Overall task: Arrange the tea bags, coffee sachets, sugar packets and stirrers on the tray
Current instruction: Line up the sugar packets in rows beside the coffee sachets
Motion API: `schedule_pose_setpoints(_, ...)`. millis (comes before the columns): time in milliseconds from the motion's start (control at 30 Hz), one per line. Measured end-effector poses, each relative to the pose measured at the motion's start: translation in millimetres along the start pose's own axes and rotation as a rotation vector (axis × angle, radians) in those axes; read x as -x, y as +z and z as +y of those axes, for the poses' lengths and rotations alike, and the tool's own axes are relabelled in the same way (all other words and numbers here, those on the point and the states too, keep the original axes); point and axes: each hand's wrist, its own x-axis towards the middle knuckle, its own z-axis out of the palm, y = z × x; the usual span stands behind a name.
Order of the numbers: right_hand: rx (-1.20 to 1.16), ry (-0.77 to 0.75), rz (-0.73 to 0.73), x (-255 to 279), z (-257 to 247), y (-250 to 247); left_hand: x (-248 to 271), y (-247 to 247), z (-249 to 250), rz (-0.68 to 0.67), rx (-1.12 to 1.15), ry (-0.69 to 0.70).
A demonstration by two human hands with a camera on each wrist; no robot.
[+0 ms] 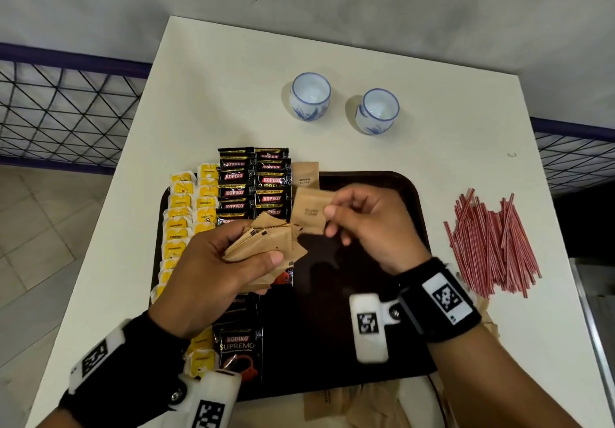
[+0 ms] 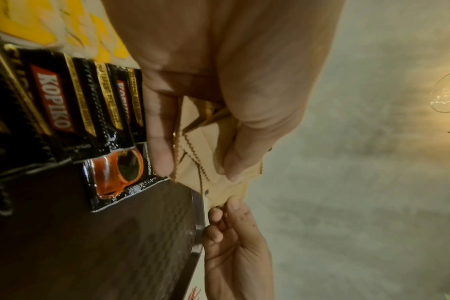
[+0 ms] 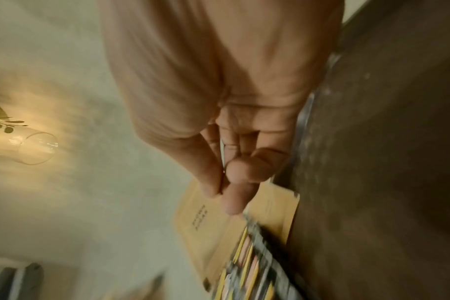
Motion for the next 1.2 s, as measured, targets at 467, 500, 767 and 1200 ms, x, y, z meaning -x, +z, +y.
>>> schedule_pose_setpoints(467, 0.221, 0.129, 0.098, -68.1, 21.8, -1.6, 18.0, -11.5, -15.5, 0.048, 0.038, -0.051)
schedule_pose_setpoints(500, 0.235, 0.134, 0.105, -68.9, 22.7, -0.2, 18.8, -11.3, -15.3, 0.045, 0.042, -0.051)
schedule_pose_setpoints(767, 0.382, 0.135, 0.179, -71.5, 23.5, 5.6, 21.0, -11.8, -15.9, 0.043, 0.029, -0.067)
schedule_pose_setpoints(1200, 0.404, 0.171, 0.208, -69.8, 19.9, 14.7, 19.4, -10.9, -18.9, 0.054, 0.013, -0.084)
